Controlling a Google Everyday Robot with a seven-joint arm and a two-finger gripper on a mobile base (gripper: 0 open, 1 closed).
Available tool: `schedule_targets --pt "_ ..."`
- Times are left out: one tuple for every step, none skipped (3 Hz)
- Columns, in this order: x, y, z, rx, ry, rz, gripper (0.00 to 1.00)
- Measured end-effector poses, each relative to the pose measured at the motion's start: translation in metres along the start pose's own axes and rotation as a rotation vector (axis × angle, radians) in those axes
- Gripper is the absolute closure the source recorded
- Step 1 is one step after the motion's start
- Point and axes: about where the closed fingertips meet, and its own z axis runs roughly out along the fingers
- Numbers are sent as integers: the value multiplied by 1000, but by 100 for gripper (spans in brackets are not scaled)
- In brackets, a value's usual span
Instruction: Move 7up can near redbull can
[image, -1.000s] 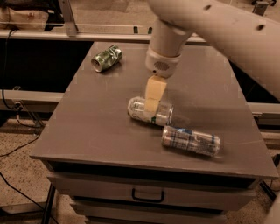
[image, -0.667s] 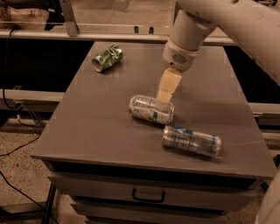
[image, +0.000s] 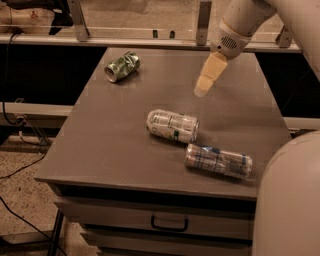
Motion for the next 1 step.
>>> schedule_targets --pt "0 0 0 0 0 0 0"
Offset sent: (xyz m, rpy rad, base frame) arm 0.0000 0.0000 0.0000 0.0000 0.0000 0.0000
